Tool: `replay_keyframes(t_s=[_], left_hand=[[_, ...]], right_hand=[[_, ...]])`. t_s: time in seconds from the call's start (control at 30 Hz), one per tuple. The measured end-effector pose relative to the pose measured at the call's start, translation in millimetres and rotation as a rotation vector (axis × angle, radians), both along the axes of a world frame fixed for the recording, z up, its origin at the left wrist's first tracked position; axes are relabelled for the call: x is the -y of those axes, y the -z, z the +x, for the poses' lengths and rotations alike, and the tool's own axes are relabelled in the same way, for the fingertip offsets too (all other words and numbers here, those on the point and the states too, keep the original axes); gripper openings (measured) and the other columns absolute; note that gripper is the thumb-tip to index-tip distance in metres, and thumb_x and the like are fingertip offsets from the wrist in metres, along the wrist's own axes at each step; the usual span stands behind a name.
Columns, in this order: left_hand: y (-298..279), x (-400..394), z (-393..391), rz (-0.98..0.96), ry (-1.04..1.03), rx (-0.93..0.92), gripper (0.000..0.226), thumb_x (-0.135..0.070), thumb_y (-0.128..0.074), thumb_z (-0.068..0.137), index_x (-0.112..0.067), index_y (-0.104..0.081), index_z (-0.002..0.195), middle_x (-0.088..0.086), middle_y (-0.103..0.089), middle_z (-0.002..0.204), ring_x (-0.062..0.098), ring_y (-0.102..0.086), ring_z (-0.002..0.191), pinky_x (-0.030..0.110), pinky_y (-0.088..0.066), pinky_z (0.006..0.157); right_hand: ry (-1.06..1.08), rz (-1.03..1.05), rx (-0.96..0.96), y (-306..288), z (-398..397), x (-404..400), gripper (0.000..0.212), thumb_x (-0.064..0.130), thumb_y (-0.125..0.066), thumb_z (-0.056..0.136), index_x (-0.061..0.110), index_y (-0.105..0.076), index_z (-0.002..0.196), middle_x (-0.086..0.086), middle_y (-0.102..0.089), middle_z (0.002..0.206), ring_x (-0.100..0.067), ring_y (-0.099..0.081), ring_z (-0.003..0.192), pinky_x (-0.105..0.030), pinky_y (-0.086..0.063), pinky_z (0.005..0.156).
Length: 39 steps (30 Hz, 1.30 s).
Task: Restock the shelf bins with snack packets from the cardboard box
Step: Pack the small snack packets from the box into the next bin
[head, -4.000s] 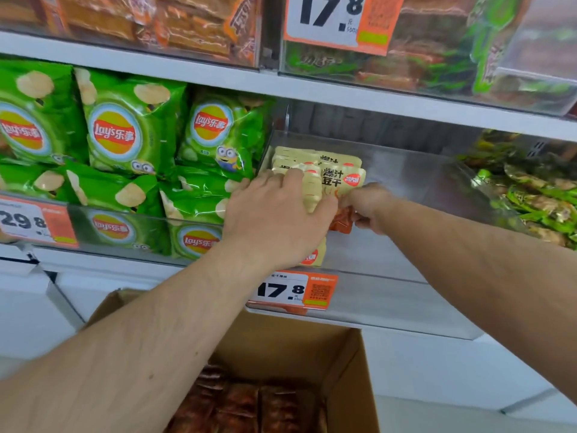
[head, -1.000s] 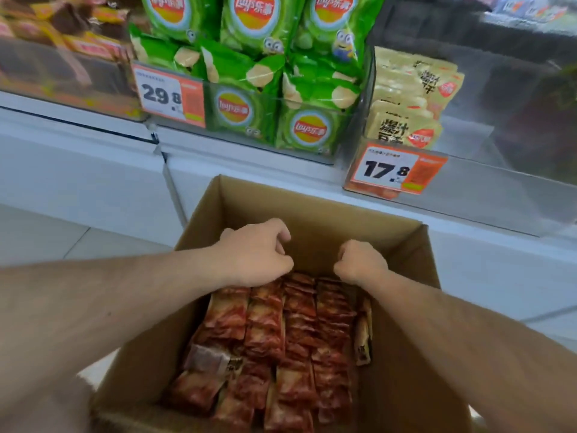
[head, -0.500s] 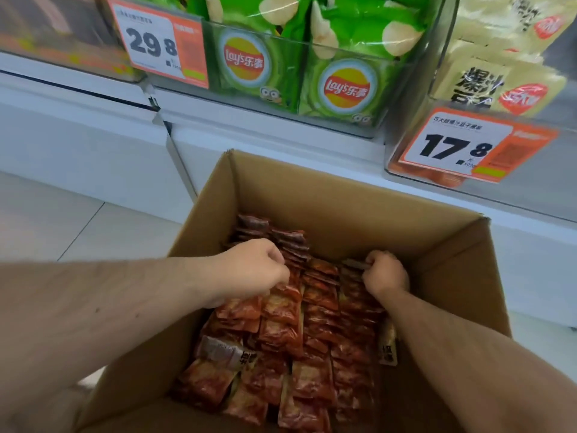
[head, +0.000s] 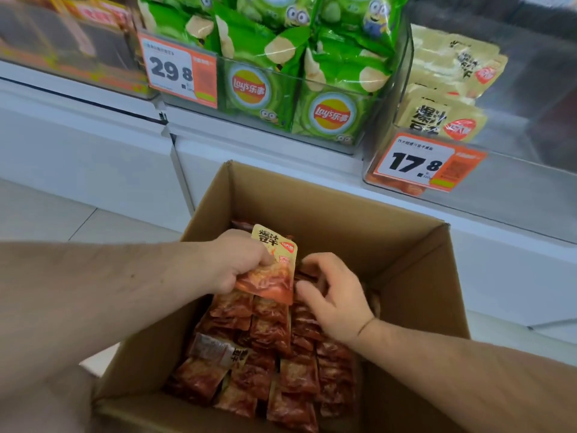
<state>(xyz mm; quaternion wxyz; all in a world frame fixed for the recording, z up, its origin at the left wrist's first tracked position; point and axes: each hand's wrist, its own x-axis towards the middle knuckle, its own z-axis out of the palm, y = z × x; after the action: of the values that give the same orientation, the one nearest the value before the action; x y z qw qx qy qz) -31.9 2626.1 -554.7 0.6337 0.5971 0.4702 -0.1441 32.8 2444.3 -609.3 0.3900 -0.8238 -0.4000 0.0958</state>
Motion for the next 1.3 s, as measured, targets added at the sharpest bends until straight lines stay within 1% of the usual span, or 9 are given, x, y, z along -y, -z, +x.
replay_keyframes(t_s=[0.17, 0.33, 0.6, 0.7, 0.8, 0.93, 1.1, 1.2, 1.3], left_hand=[[9, -3, 2, 0.012, 0.061, -0.006, 0.025, 0.001, -0.066, 0.087, -0.007, -0.063, 0.11, 0.015, -0.074, 0.098, 0.031, -0.072, 0.084, 0.038, -0.059, 0.07], [18, -7, 8, 0.0, 0.086, -0.043, 0.024, 0.003, -0.066, 0.086, -0.009, -0.066, 0.107, 0.013, -0.074, 0.1, 0.033, -0.07, 0.092, 0.043, -0.057, 0.08], [28, -11, 5, -0.013, 0.053, -0.077, 0.015, 0.007, -0.06, 0.088, -0.005, -0.065, 0.096, 0.019, -0.074, 0.096, 0.037, -0.07, 0.09, 0.039, -0.055, 0.074], [25, -10, 6, -0.002, 0.058, -0.068, 0.019, 0.005, -0.06, 0.087, -0.009, -0.066, 0.1, 0.016, -0.074, 0.096, 0.037, -0.07, 0.091, 0.042, -0.055, 0.076], [18, -8, 5, -0.028, 0.037, -0.076, 0.028, 0.001, -0.06, 0.086, -0.01, -0.061, 0.112, 0.018, -0.072, 0.101, 0.037, -0.07, 0.091, 0.042, -0.056, 0.074], [6, -4, 3, -0.053, -0.039, -0.042, 0.042, -0.006, -0.062, 0.082, -0.006, -0.054, 0.123, 0.02, -0.066, 0.111, 0.038, -0.066, 0.098, 0.049, -0.053, 0.09], [-13, 6, 0, -0.083, -0.131, 0.072, 0.025, -0.002, -0.054, 0.088, -0.001, -0.059, 0.112, 0.02, -0.069, 0.093, 0.033, -0.067, 0.072, 0.036, -0.054, 0.063], [-26, 14, 0, -0.18, -0.146, 0.171, 0.031, -0.017, -0.046, 0.093, 0.0, -0.065, 0.111, 0.021, -0.073, 0.096, 0.033, -0.07, 0.072, 0.043, -0.058, 0.074], [-35, 20, 3, -0.318, -0.096, 0.28, 0.049, -0.042, -0.041, 0.099, -0.008, -0.071, 0.117, 0.015, -0.073, 0.11, 0.035, -0.071, 0.099, 0.05, -0.053, 0.094]], right_hand=[[0.514, -0.674, -0.189, 76, 88, 20, 0.025, 0.029, -0.057, 0.088, 0.021, -0.067, 0.11, -0.007, -0.065, 0.118, -0.029, -0.061, 0.108, -0.031, -0.05, 0.084], [0.615, -0.847, -0.311, 126, 110, 36, 0.03, 0.024, -0.057, 0.09, 0.019, -0.068, 0.117, -0.009, -0.065, 0.122, -0.033, -0.061, 0.112, -0.034, -0.053, 0.089], [0.666, -0.681, -0.336, 125, 116, 22, 0.019, 0.017, -0.055, 0.092, 0.02, -0.073, 0.099, -0.007, -0.068, 0.113, -0.031, -0.061, 0.107, -0.033, -0.051, 0.086], [0.571, -0.592, -0.253, 98, 109, 15, 0.014, 0.013, -0.055, 0.086, 0.021, -0.065, 0.08, -0.007, -0.069, 0.096, -0.032, -0.063, 0.099, -0.032, -0.051, 0.08], [0.477, -0.448, -0.228, 58, 97, 7, 0.008, 0.014, -0.056, 0.09, 0.018, -0.061, 0.084, -0.005, -0.065, 0.09, -0.03, -0.063, 0.093, -0.03, -0.048, 0.076], [0.345, -0.284, -0.113, -10, 61, 9, 0.012, 0.026, -0.06, 0.095, 0.02, -0.054, 0.087, 0.005, -0.065, 0.1, -0.014, -0.058, 0.093, -0.021, -0.04, 0.078], [0.057, -0.053, 0.073, -72, 14, 36, 0.016, 0.017, -0.061, 0.095, 0.023, -0.051, 0.084, 0.013, -0.061, 0.125, 0.013, -0.048, 0.116, -0.004, -0.035, 0.099], [-0.092, 0.044, 0.163, -78, 1, 45, 0.012, 0.021, -0.061, 0.093, 0.013, -0.056, 0.085, 0.013, -0.059, 0.13, 0.017, -0.042, 0.126, -0.011, -0.033, 0.109], [-0.168, 0.103, 0.237, -80, -3, 44, 0.015, 0.026, -0.057, 0.091, 0.013, -0.056, 0.085, 0.009, -0.061, 0.131, 0.003, -0.051, 0.127, -0.022, -0.04, 0.108]])
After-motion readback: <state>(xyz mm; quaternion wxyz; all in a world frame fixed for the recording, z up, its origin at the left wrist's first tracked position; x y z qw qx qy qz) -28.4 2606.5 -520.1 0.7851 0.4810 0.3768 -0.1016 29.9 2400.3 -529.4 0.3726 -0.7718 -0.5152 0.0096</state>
